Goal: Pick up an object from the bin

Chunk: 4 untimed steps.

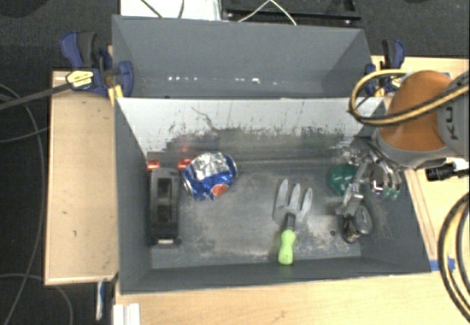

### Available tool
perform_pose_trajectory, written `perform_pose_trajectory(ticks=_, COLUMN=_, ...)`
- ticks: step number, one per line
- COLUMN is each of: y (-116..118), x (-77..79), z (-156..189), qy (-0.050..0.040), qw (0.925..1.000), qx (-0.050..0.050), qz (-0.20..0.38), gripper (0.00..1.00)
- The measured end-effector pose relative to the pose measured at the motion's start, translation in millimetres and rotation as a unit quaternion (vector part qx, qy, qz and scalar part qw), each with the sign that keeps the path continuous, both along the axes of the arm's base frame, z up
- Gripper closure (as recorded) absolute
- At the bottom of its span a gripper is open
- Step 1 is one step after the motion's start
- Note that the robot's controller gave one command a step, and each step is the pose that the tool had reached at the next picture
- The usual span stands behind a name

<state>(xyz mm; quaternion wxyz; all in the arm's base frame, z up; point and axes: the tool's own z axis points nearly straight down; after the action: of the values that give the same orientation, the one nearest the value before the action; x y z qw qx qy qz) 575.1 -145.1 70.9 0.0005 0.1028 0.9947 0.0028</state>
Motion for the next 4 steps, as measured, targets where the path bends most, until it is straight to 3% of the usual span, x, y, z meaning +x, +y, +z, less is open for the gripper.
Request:
perform_pose_trajectory(ticks=1, y=-1.4, x=-3.3, z=-0.1, qy=0.0001, qw=0.9999, qx=0.001, qz=-0.015, gripper=0.0)
perform_pose_trajectory(ticks=2, y=1.5, x=1.0, z=0.6, qy=-0.0018, qw=1.0, qx=0.001, qz=0.0, gripper=1.0)
perform_pose_trajectory(ticks=4, y=1.9, x=-1.2, z=7.7, qy=0.0017, qw=1.0, qx=0.002, qz=0.001, gripper=1.0)
